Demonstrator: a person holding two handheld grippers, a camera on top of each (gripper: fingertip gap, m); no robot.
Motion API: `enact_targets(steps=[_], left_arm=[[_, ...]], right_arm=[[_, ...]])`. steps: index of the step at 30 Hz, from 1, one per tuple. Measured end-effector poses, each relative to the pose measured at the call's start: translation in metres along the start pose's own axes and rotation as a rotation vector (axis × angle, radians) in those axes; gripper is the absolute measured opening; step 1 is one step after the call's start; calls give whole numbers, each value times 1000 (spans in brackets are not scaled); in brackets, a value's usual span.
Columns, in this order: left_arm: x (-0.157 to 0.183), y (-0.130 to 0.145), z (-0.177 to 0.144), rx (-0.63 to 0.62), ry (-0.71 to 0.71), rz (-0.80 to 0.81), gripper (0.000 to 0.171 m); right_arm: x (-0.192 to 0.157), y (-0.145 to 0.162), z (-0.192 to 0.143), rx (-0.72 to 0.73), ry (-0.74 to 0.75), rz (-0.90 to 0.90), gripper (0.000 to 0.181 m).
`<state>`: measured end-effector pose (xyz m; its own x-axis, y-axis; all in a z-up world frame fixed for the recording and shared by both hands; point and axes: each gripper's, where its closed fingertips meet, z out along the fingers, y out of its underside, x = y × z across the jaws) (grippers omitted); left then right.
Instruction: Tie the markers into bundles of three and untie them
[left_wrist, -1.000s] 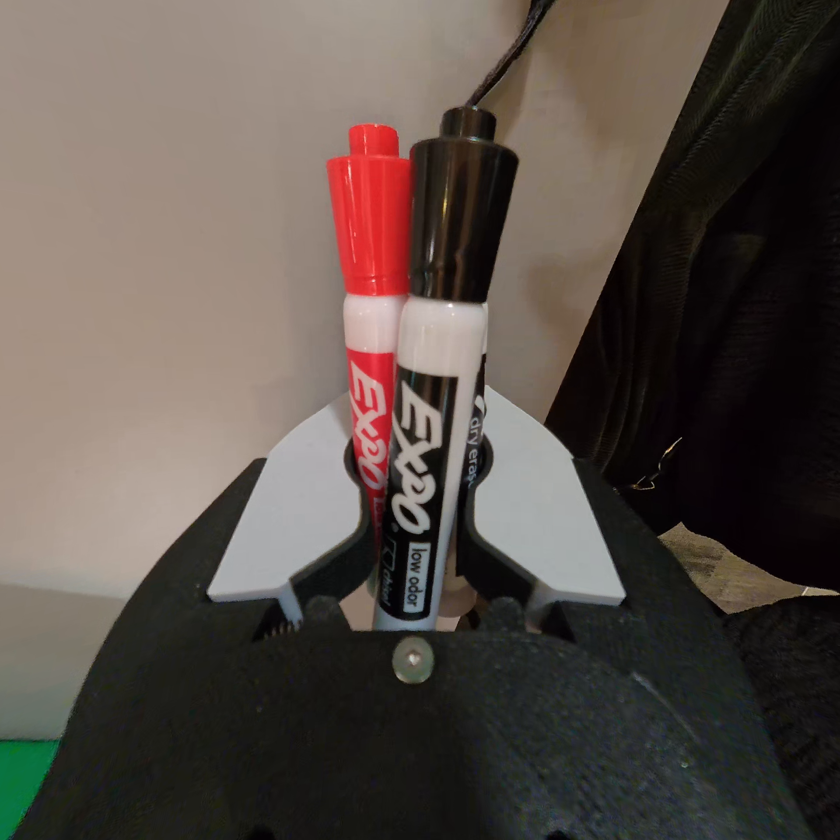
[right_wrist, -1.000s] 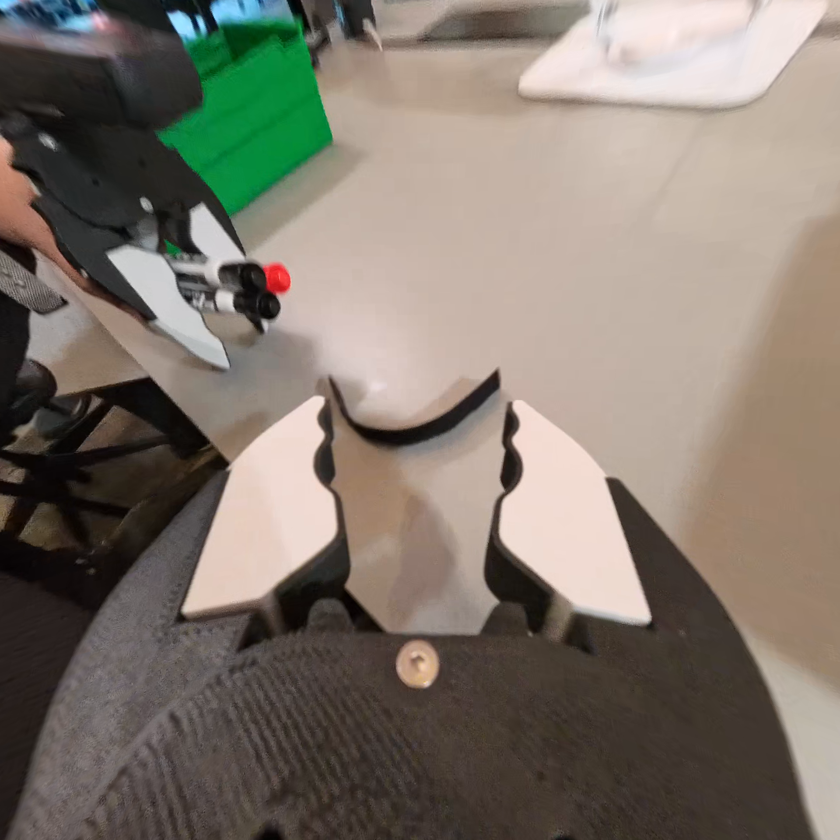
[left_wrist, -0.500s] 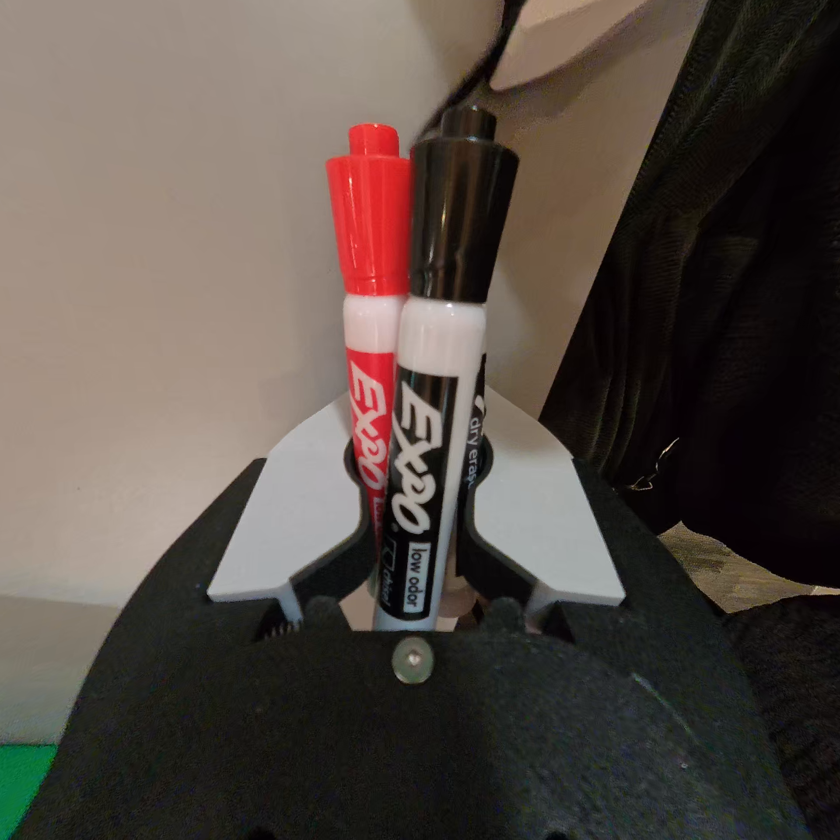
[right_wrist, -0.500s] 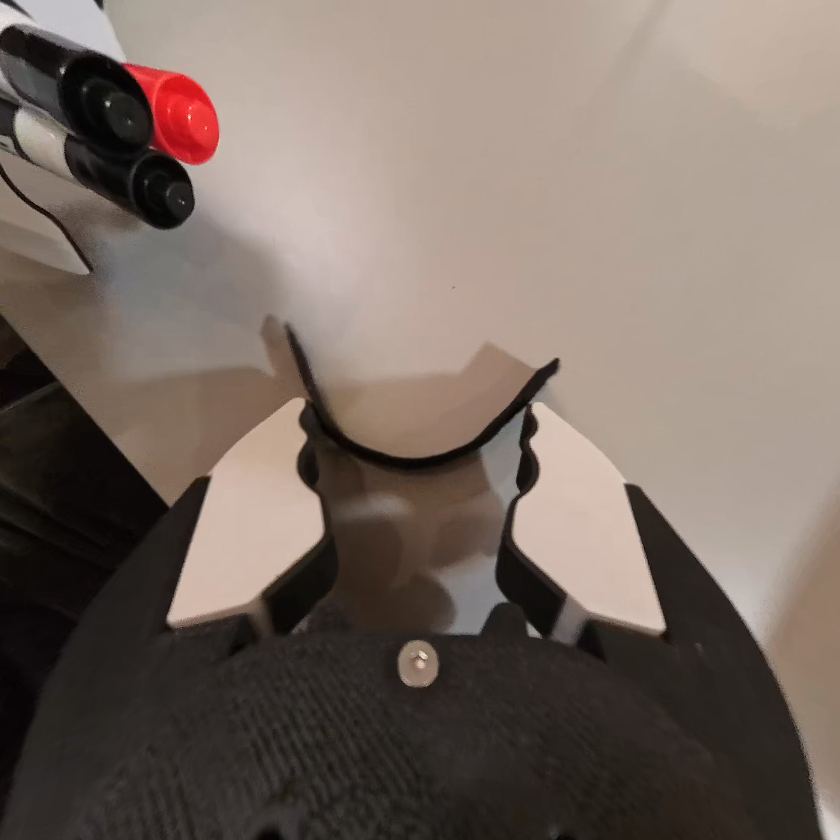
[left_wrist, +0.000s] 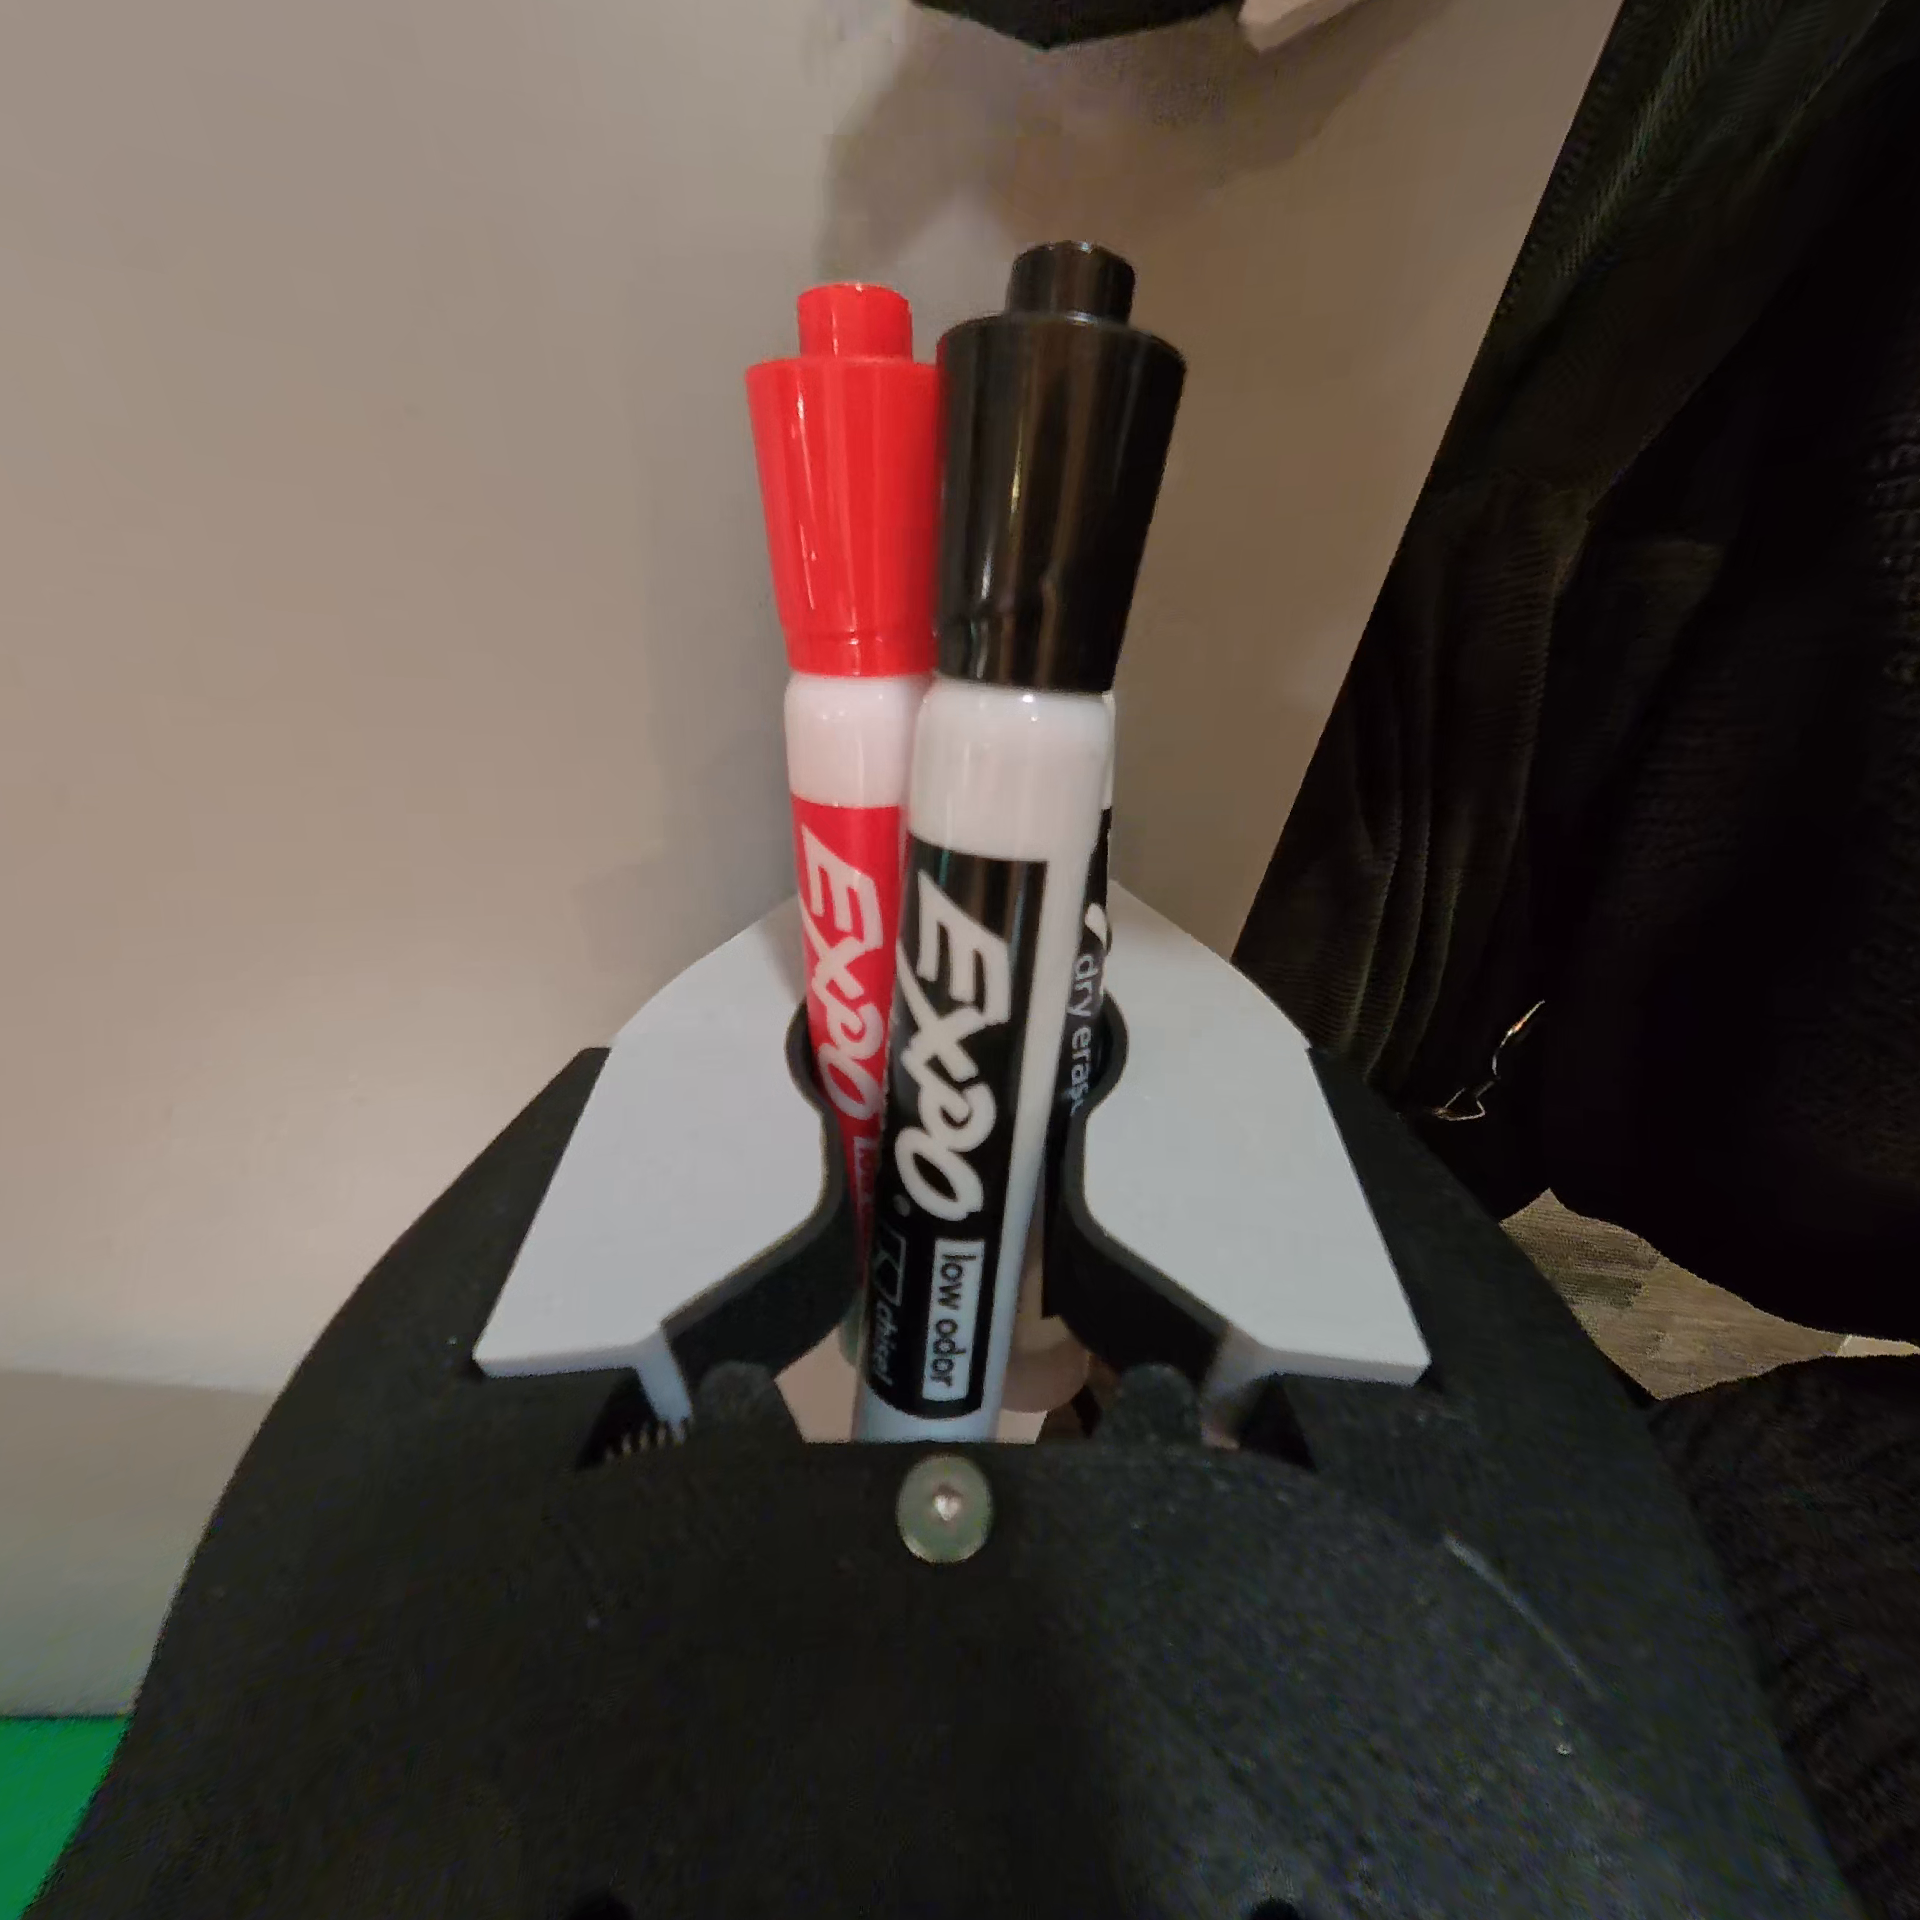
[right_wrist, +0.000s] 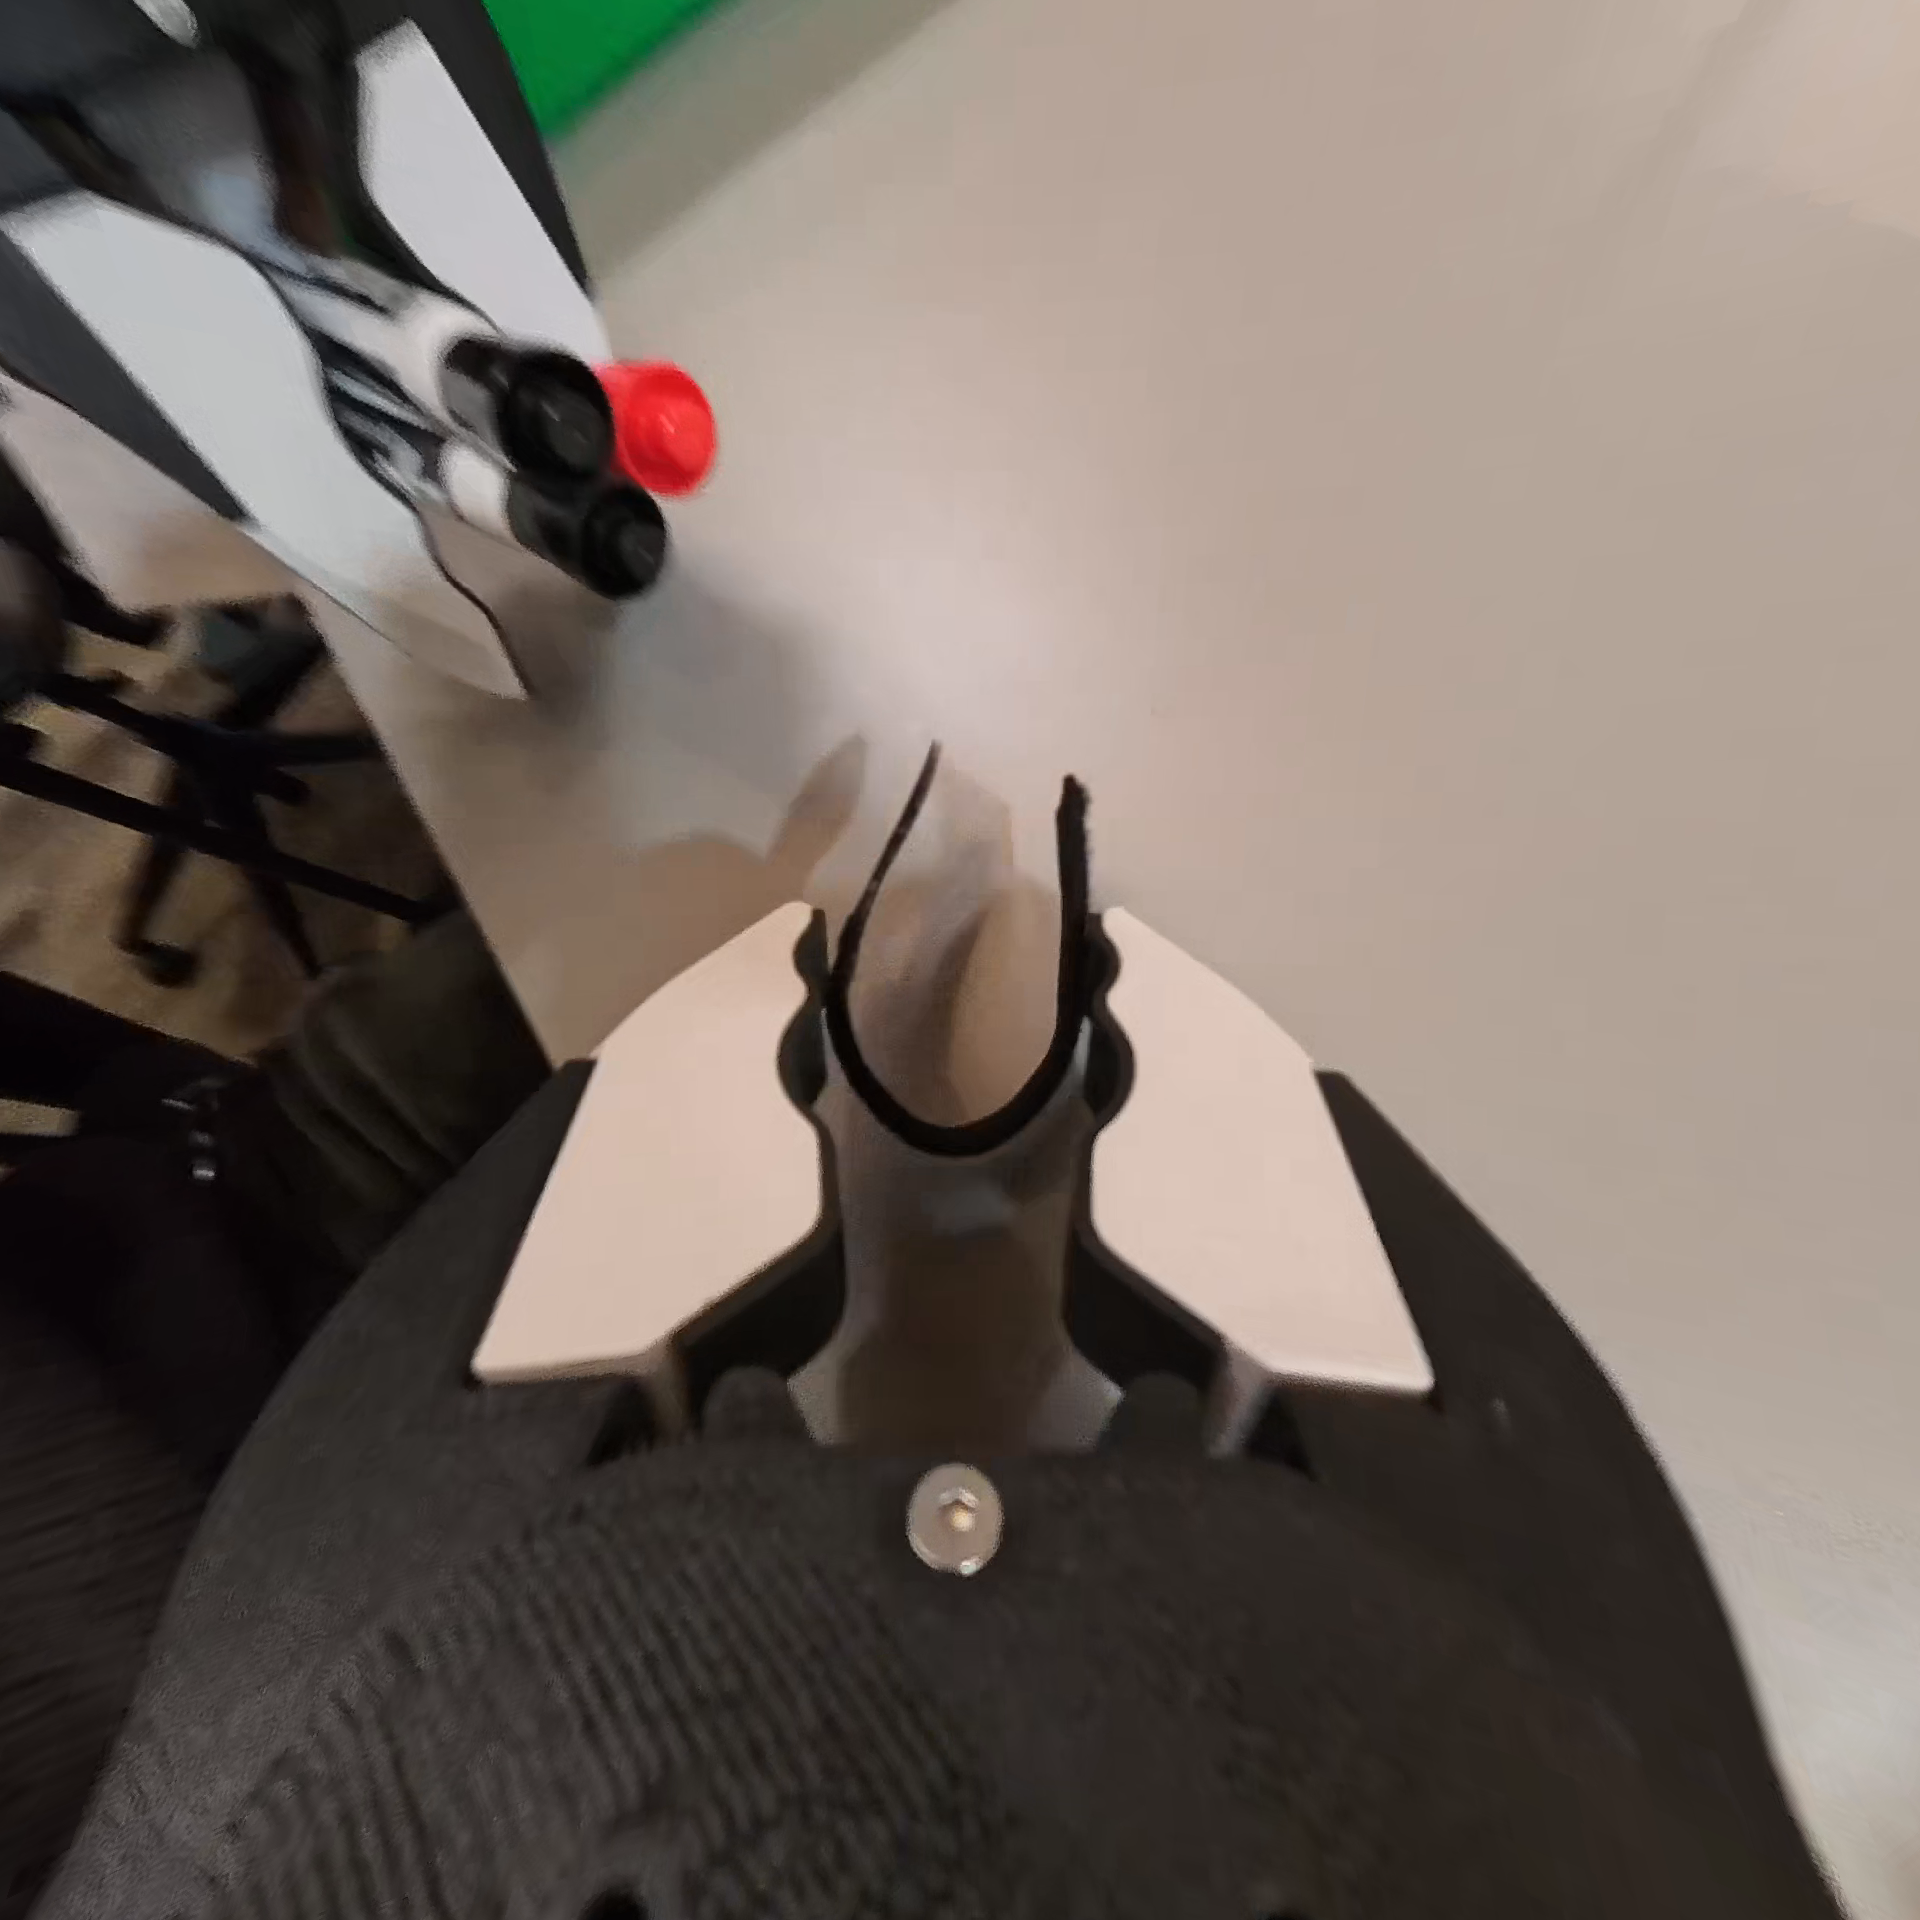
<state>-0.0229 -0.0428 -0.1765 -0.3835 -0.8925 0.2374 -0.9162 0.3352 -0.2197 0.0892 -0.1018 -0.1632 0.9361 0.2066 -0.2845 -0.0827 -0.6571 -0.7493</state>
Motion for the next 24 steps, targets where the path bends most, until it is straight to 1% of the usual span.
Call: enact_targets(steps=[4, 6, 9, 11, 13, 17, 24], left_arm=[[2, -2, -2, 6, 1, 8, 45], [4, -4, -2, 14, 8, 12, 45], [9, -10, -3, 38, 27, 30, 44], [13, -14, -5, 50, 38, 43, 45], [18, -19, -6, 67, 55, 59, 44], [30, -31, -11, 126, 102, 97, 44], [45, -43, -17, 174, 153, 118, 43]], right_arm=[[-5, -19, -12, 145, -108, 90, 44], [-15, -34, -22, 260, -215, 144, 42], [-32, -64, -45, 480, -403, 238, 45], [-37, -74, -56, 570, -467, 260, 48], [-42, -76, -57, 601, -476, 237, 53], [-54, -75, -50, 617, -476, 188, 58], [-65, -73, -40, 667, -444, 178, 65]])
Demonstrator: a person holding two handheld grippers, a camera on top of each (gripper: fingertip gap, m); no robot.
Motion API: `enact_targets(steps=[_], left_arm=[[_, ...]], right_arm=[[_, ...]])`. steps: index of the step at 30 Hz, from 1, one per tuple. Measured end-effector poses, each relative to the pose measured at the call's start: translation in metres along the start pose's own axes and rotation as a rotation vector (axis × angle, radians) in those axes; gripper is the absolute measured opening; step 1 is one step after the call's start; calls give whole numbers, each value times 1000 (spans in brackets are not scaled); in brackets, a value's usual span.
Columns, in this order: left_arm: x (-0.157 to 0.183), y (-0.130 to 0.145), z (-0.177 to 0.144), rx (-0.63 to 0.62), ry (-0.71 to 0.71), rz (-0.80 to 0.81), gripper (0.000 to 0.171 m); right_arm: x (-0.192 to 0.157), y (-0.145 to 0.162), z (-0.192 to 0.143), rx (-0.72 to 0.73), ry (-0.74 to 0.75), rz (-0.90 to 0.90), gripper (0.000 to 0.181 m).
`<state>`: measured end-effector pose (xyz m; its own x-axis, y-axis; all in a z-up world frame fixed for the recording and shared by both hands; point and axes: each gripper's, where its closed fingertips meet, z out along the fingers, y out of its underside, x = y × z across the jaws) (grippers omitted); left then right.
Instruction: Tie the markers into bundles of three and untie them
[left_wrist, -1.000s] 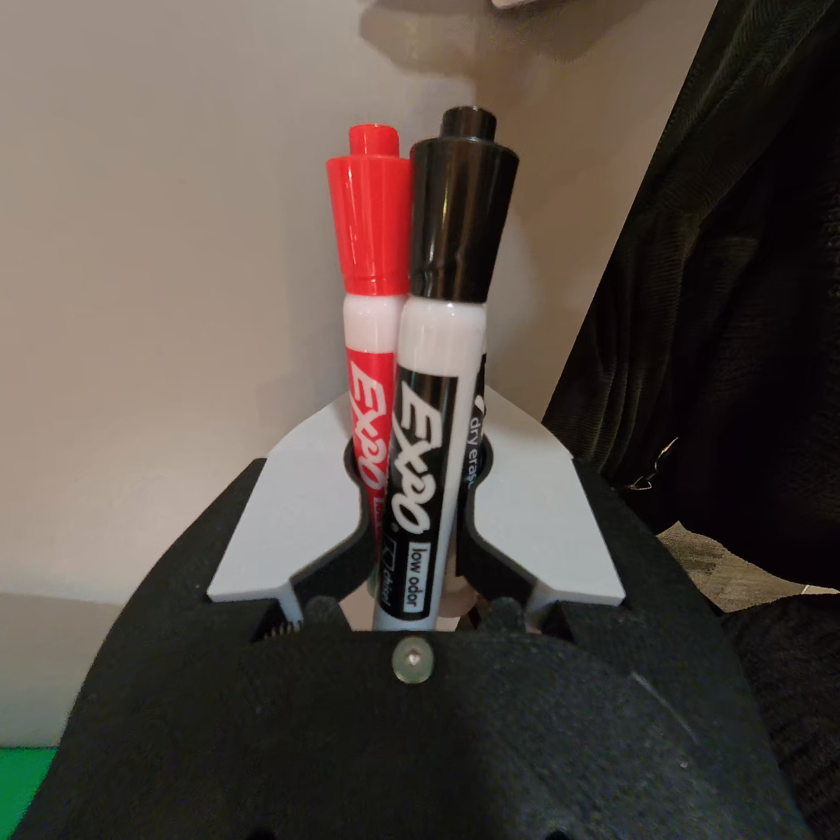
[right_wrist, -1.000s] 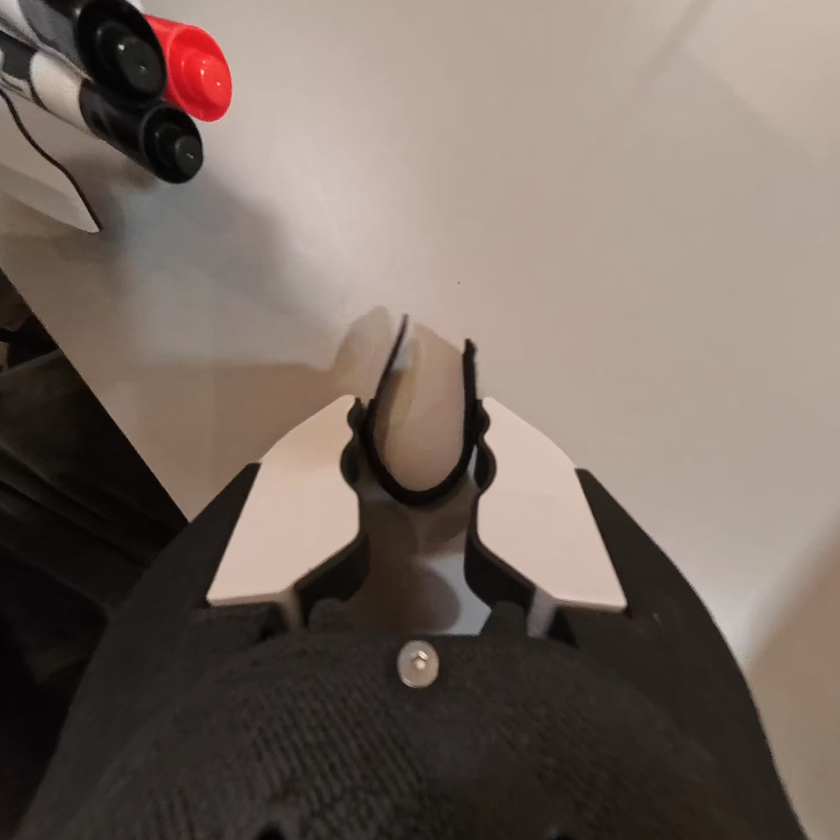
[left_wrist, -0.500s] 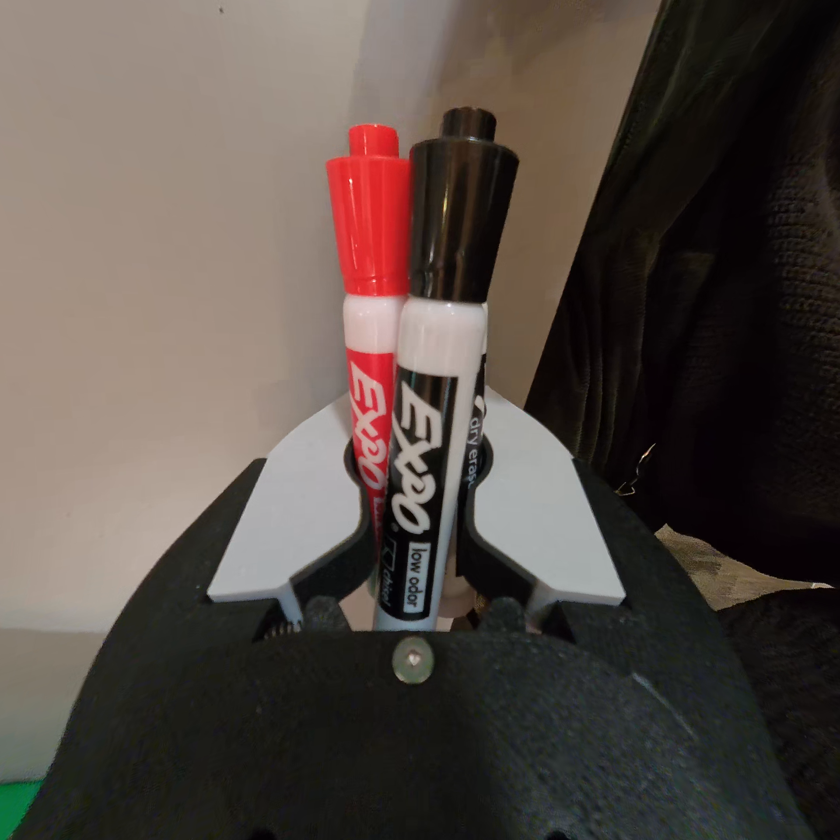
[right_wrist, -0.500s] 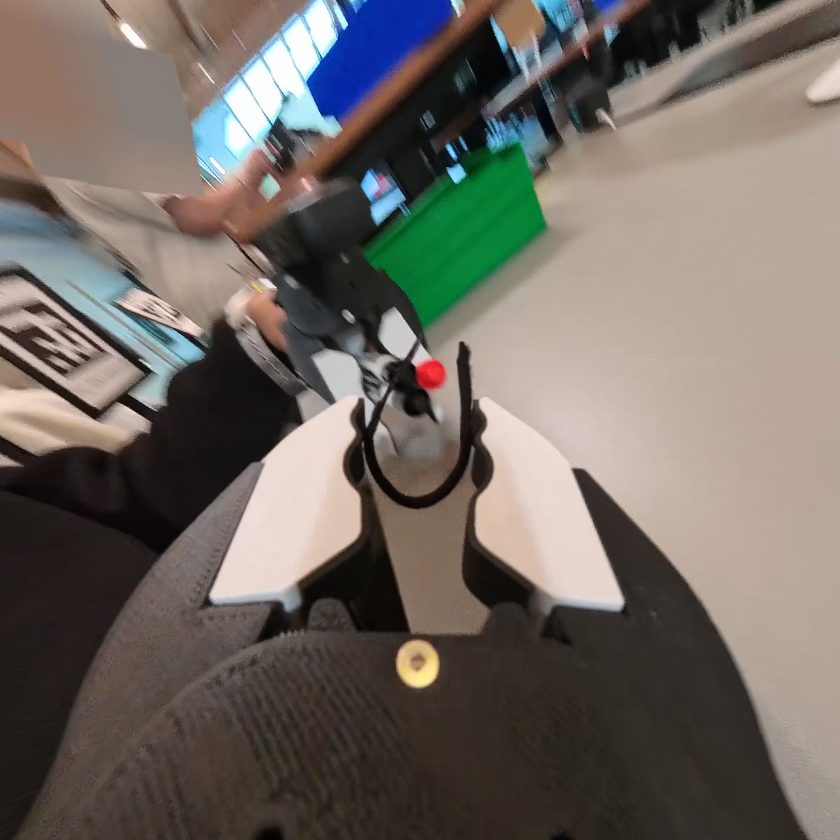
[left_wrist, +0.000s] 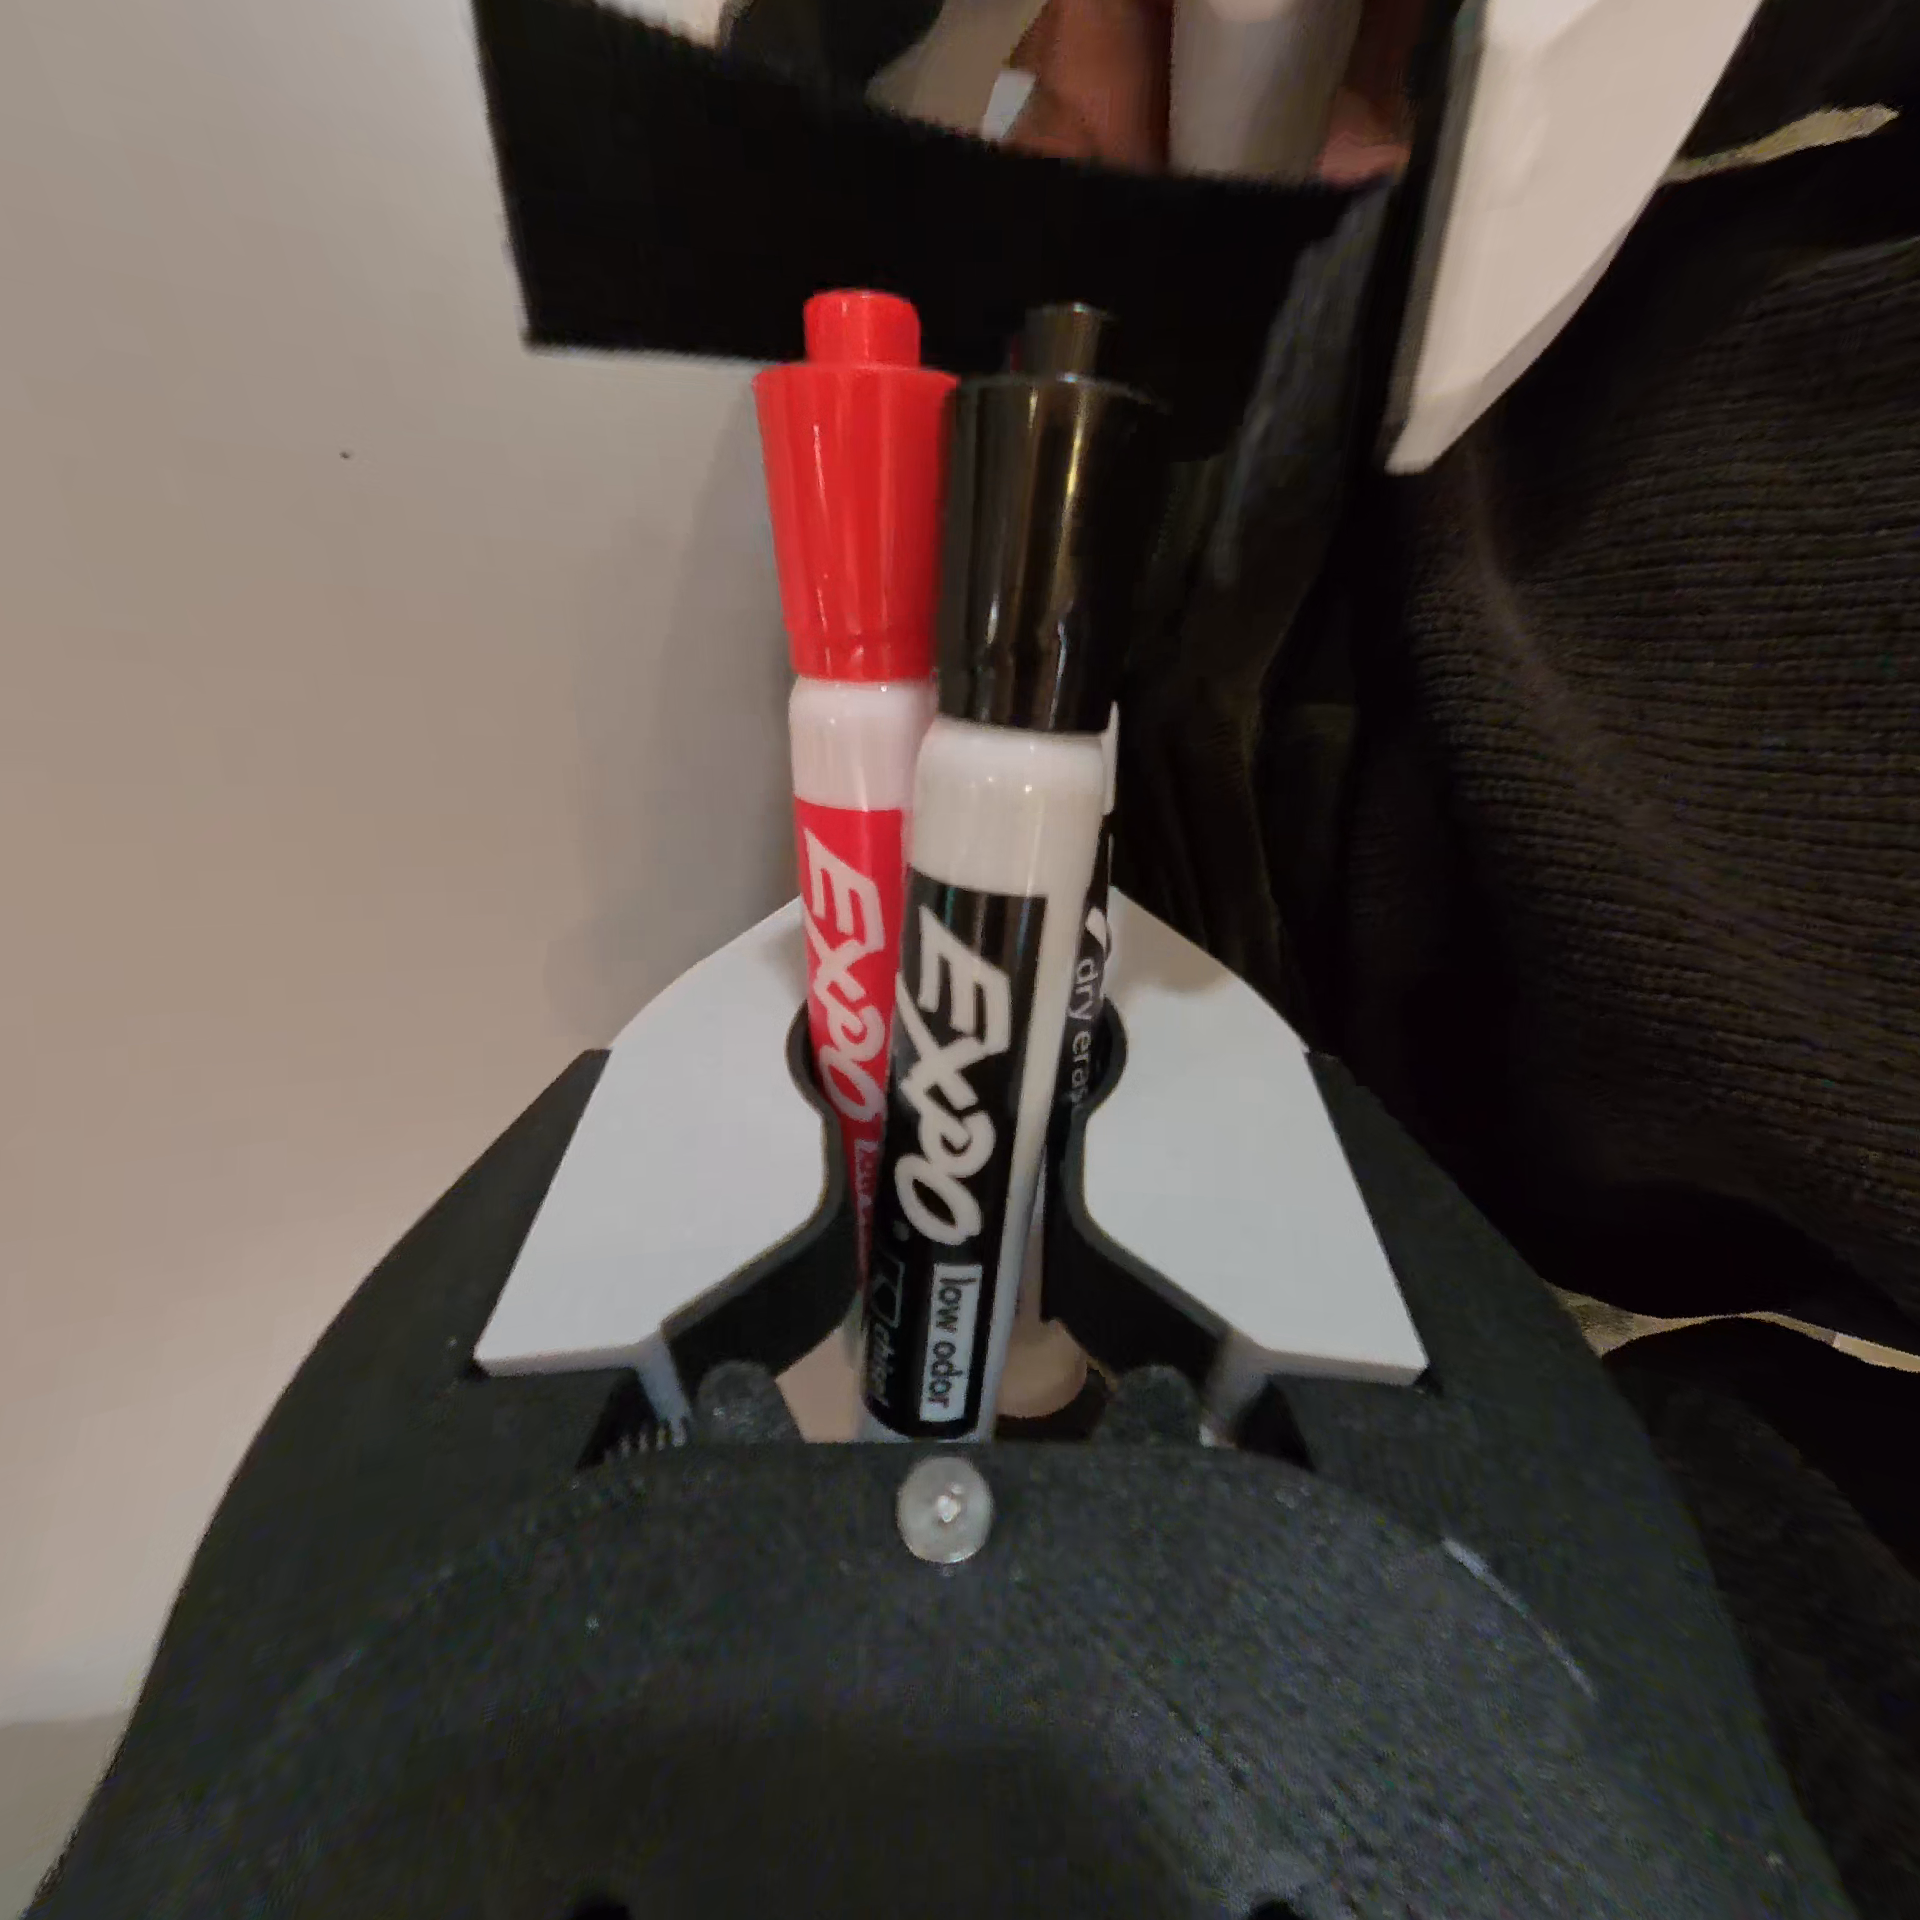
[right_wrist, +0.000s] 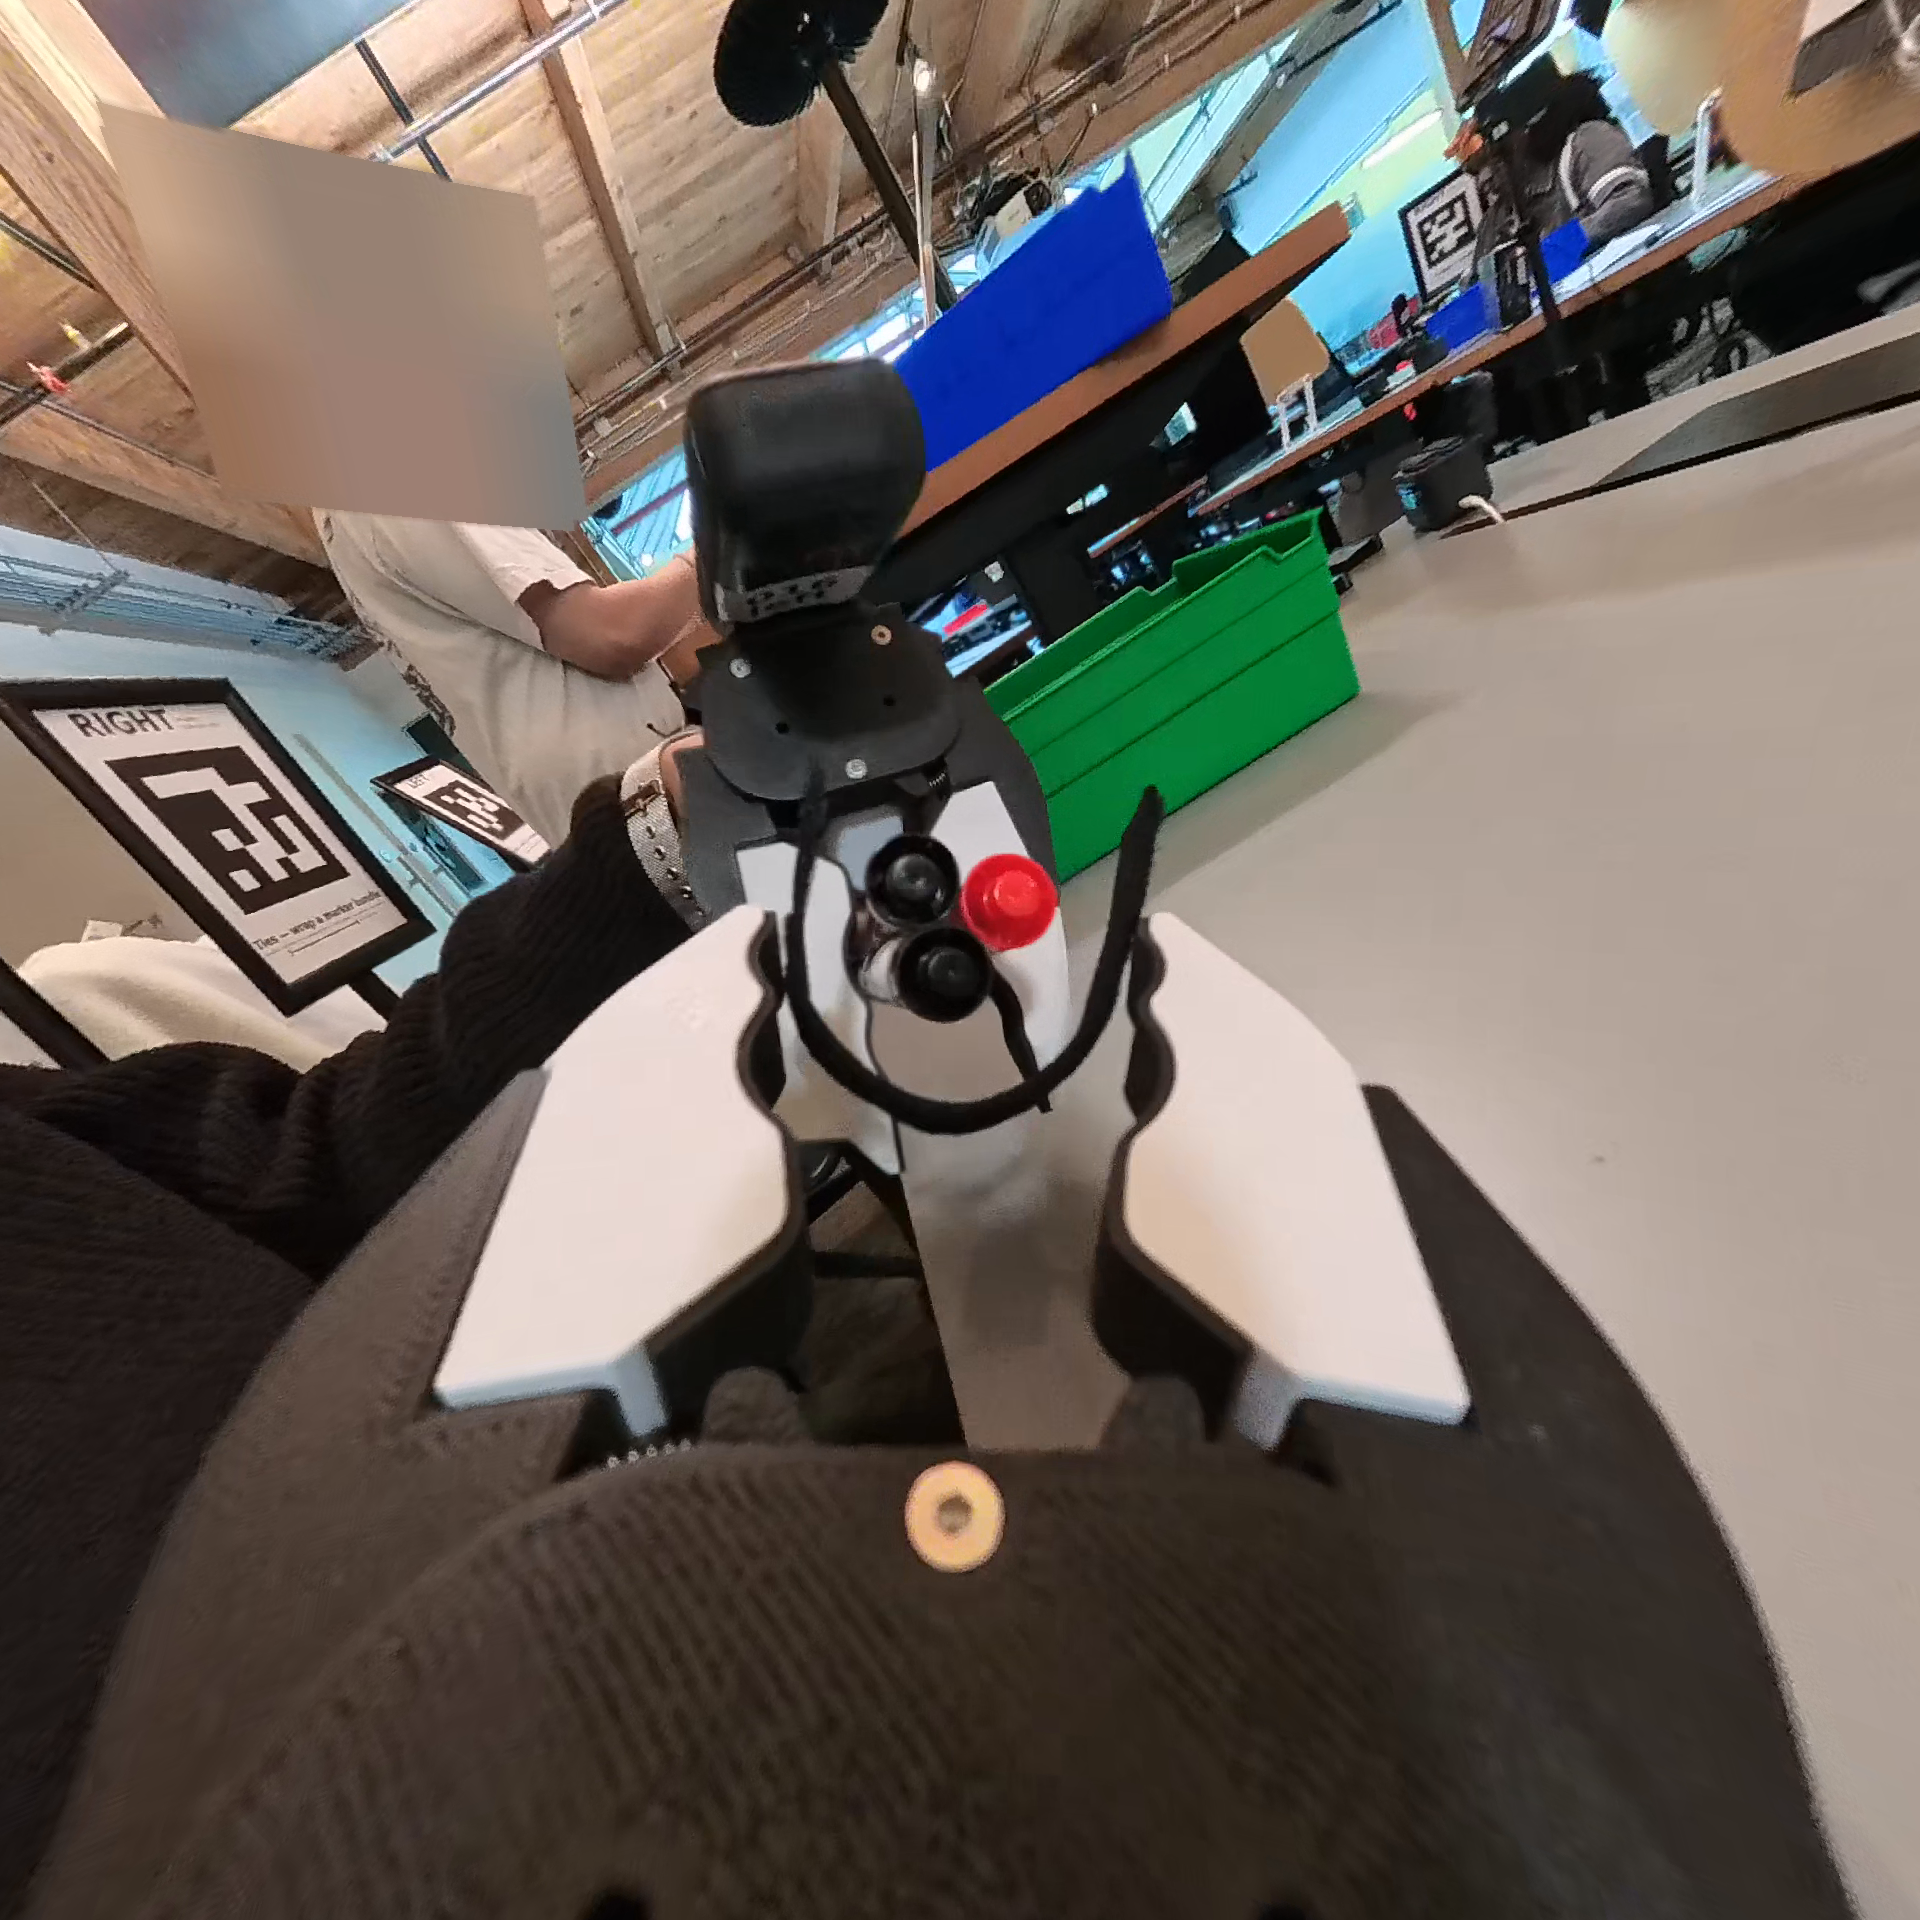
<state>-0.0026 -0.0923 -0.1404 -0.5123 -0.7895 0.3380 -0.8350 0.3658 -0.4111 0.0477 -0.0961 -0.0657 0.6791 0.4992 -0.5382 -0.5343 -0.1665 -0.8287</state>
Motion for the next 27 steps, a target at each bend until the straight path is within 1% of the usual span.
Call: enact_targets(steps=[6, 11, 15, 18, 22, 27], left_arm=[[0, -1, 3, -16, -13, -6, 43], [3, -4, 6, -39, -18, -3, 42], [7, -8, 10, -54, -19, 13, 42], [11, -10, 15, -71, -8, 25, 42], [11, -11, 18, -85, -18, 27, 42], [9, -6, 22, -122, -30, 24, 42]], right_arm=[[-2, 7, 5, 15, -28, 58, 65], [-8, 11, 10, 87, -95, 216, 62], [-13, 17, 17, 124, -123, 281, 60], [-16, 20, 20, 114, -118, 265, 59], [-10, 14, 17, 95, -113, 282, 50], [-5, 19, 18, -30, -104, 330, 48]])
